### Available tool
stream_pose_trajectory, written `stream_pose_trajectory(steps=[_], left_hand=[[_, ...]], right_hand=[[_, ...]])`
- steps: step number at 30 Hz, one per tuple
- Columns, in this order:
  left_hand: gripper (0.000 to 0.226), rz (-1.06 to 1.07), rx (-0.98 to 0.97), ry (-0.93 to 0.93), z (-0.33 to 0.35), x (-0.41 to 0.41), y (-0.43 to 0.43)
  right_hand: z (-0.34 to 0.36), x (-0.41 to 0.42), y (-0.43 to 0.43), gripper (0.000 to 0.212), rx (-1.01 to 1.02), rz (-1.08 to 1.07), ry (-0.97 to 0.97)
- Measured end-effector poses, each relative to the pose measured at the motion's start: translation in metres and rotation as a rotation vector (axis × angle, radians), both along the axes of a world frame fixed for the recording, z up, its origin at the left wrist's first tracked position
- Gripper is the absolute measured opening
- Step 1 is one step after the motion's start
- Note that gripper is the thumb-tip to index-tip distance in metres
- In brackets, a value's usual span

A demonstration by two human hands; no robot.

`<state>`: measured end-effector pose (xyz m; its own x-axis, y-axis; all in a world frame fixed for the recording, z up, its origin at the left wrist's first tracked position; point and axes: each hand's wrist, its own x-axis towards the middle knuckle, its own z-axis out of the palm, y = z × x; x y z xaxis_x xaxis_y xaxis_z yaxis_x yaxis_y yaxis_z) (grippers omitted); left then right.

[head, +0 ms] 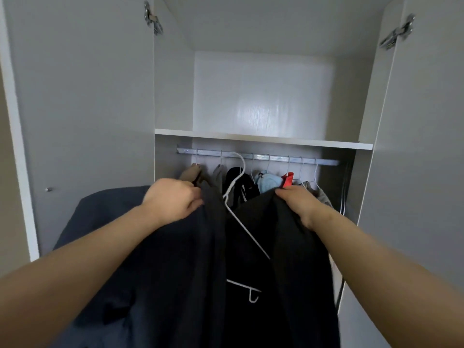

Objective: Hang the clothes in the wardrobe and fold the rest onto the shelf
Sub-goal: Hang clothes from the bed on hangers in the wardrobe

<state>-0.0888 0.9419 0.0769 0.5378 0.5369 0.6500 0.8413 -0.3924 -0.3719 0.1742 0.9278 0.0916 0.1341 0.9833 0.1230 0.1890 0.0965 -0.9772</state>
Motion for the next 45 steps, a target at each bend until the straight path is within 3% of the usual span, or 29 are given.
stream_pose_trajectory(steps=[2, 4, 6, 8, 10, 12, 14, 16, 18, 22, 27, 30, 33, 36, 38, 40, 42, 43, 45], left_hand=[[0.034, 0.025, -0.046, -0.052, -0.008, 0.018, 0.005], [0.033, 0.021, -0.028, -0.217, -0.007, 0.03, 0.003], [0.025, -0.003, -0.055, -0.429, 0.0, 0.03, 0.004], [0.016, -0.023, -0.116, -0.627, 0.01, 0.024, 0.0], [0.02, -0.077, -0.153, -0.716, 0.015, 0.018, -0.005], [0.037, -0.147, -0.177, -0.744, 0.017, 0.016, -0.01], [0.045, -0.193, -0.215, -0.787, 0.017, 0.014, -0.011], [0.046, -0.201, -0.235, -0.831, 0.018, 0.013, -0.01], [0.046, -0.208, -0.247, -0.845, 0.018, 0.012, -0.01], [0.037, -0.211, -0.278, -0.841, 0.014, 0.012, -0.011], [0.046, -0.221, -0.295, -0.839, 0.014, 0.015, -0.012], [0.019, -0.231, -0.309, -0.796, 0.016, 0.028, -0.018], [0.017, -0.169, -0.305, -0.671, 0.013, 0.033, -0.016], [0.036, -0.129, -0.446, -0.697, 0.01, 0.025, -0.016], [0.032, -0.184, -0.645, -0.824, 0.011, 0.018, -0.016], [0.033, -0.382, -1.036, -1.12, 0.015, 0.012, -0.018], [0.057, -0.448, -1.37, -1.306, 0.018, 0.011, -0.02], [0.058, -0.359, -1.333, -1.275, 0.016, 0.016, -0.019], [0.041, -0.125, -1.068, -1.166, 0.006, 0.028, -0.018]], right_hand=[[0.018, -0.016, -0.007, 0.018, -0.006, 0.04, 0.109], [0.03, -0.026, -0.015, 0.027, -0.039, 0.191, 0.223], [0.034, -0.027, -0.021, 0.042, 0.01, 0.333, 0.171], [0.027, -0.024, -0.017, 0.039, 0.182, 0.214, -0.175], [0.014, -0.016, -0.01, 0.031, 0.338, -0.074, -0.64], [0.0, -0.009, -0.006, 0.057, 0.309, -0.203, -0.967], [-0.01, -0.002, -0.003, 0.072, 0.281, -0.283, -1.071], [-0.014, 0.008, -0.001, 0.079, 0.252, -0.367, -1.039], [-0.012, 0.016, -0.001, 0.08, 0.234, -0.325, -0.867], [-0.013, 0.02, -0.007, 0.057, 0.237, -0.074, -0.797], [-0.015, 0.004, -0.012, 0.032, 0.171, -0.03, -0.445], [-0.016, -0.017, -0.011, 0.029, 0.244, -0.002, -0.484], [-0.013, -0.035, -0.009, 0.028, 0.272, 0.047, -0.497], [-0.009, -0.04, -0.01, 0.03, 0.228, 0.119, -0.388], [-0.009, -0.039, -0.01, 0.032, 0.198, 0.125, -0.34], [-0.011, -0.037, -0.01, 0.032, 0.17, 0.079, -0.329], [-0.018, -0.036, -0.009, 0.03, 0.122, 0.056, -0.318], [-0.021, -0.037, -0.01, 0.028, 0.106, 0.055, -0.325], [-0.027, -0.039, -0.009, 0.026, 0.11, 0.055, -0.381]])
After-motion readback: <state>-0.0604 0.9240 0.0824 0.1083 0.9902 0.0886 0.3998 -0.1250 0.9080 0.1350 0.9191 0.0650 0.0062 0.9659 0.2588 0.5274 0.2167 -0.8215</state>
